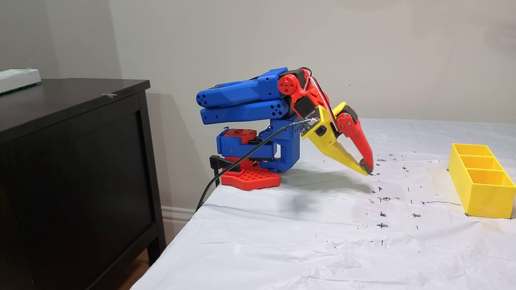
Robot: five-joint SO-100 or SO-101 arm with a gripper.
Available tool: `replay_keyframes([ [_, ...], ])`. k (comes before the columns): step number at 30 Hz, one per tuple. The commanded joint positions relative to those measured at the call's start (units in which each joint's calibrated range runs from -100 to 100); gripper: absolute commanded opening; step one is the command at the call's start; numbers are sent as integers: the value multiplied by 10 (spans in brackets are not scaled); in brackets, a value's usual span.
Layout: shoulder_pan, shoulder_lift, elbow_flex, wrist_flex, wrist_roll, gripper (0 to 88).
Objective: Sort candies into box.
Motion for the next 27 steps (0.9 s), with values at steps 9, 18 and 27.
replay_keyframes([
  [9, 17, -3, 27, -2, 3, 19],
  [18, 51, -3, 28, -5, -18, 2],
  [27, 73, -3, 28, -5, -31, 2],
])
